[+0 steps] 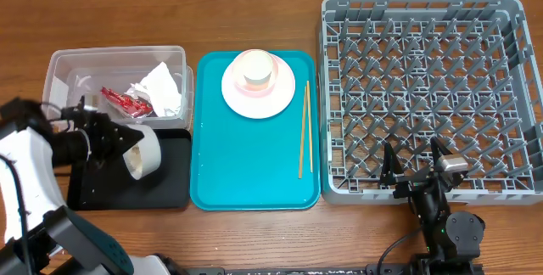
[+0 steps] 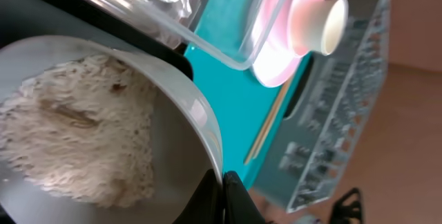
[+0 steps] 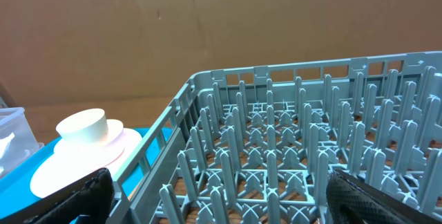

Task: Sort waste into correct bins and load items into the dishwasher
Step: 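Lift the bowl left and tip rice onto the black tray, then keep tilting the bowl to empty remaining rice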

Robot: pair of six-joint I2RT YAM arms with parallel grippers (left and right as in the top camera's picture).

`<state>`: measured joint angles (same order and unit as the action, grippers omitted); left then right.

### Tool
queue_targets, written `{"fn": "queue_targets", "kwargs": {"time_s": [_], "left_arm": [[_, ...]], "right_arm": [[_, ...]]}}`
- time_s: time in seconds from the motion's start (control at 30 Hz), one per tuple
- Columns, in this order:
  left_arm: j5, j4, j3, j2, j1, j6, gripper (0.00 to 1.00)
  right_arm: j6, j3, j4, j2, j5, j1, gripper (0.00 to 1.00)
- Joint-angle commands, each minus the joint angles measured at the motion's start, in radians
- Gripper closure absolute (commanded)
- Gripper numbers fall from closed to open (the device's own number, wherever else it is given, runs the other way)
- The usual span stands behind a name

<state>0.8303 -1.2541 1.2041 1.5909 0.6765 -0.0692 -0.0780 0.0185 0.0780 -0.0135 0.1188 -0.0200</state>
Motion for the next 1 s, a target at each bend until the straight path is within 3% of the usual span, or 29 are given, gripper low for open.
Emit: {"fn": "queue_targets", "kwargs": {"time_s": [0.0, 0.13, 0.33, 0.57, 0.97], "left_arm": [[0.184, -0.001, -0.053, -0.028, 0.07, -0.125, 0.96], [0.283, -0.018, -0.113, -0.028, 0.158, -0.219, 0.96], [0.332, -0.018, -0.155, -0.028, 0.254, -0.25, 0.96], [0.432, -0.056, -0.155, -0.028, 0.295, -0.348, 0.96], [0.515, -0.103, -0.155, -0.028, 0.375, -0.388, 0.96]], "right_arm": [[-0.003, -0.011, -0.006, 0.01, -0.005, 0.003, 0.0], [-0.003, -0.011, -0.006, 0.01, -0.005, 0.003, 0.0], [-0.003, -0.011, -0.006, 0.01, -0.005, 0.003, 0.0], [-0.003, -0.011, -0.006, 0.01, -0.005, 0.003, 0.0], [-0.003, -0.011, -0.006, 0.01, -0.005, 0.003, 0.0]]}}
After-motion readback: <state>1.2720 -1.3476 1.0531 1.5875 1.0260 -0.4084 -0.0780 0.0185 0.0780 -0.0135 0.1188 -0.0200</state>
